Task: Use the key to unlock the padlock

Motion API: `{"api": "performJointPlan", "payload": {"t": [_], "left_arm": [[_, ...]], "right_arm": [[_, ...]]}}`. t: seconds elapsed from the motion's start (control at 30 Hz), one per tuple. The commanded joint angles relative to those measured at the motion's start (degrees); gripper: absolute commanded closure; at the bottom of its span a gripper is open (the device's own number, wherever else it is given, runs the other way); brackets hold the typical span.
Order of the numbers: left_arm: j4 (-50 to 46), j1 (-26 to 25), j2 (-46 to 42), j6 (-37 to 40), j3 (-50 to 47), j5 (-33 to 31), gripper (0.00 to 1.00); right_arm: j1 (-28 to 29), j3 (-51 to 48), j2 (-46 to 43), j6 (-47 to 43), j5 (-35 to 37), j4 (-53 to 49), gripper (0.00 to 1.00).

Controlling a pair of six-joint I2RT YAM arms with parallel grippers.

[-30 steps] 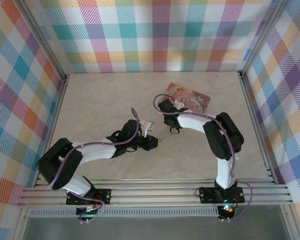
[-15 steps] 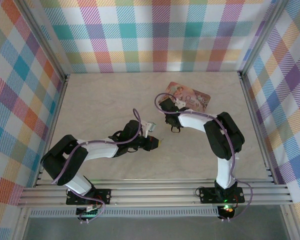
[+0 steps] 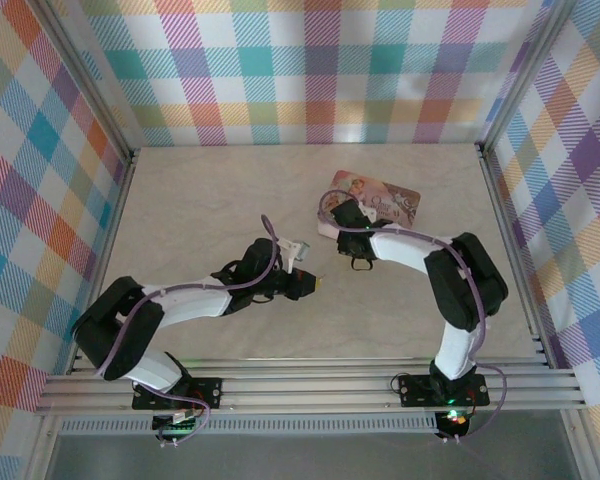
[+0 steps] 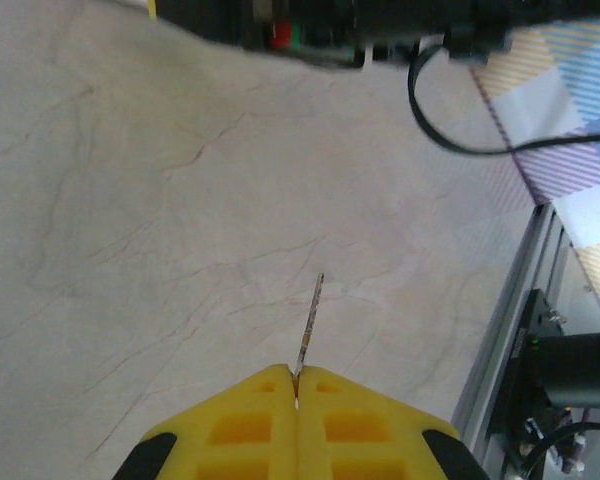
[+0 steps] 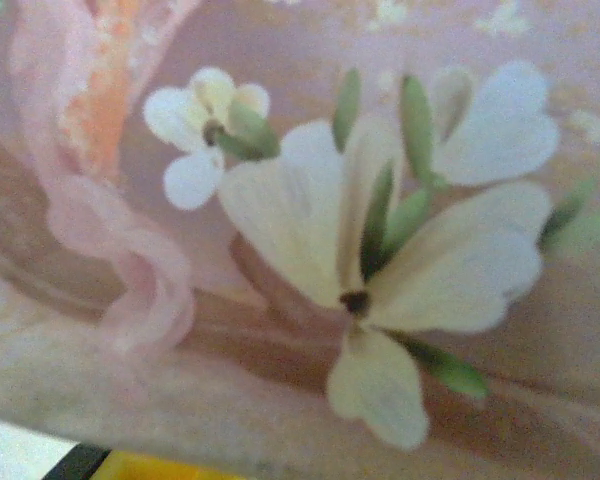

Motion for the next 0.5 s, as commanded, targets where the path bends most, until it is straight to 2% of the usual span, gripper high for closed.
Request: {"api": "performJointPlan", "payload": {"t": [0.0, 0.47], "left_arm": [[-1.57, 0.65, -3.62, 0.05, -0.49, -0.82, 1.0], [-2.81, 0.45, -12.99, -2.41, -4.31, -3.77, 1.0]], "right_arm": [[-0.07, -1.58, -5.61, -1.4, -3.85, -2.31, 0.98], [-0.25, -6.75, -15.66, 0.44, -13.74, -5.75, 1.0]]}}
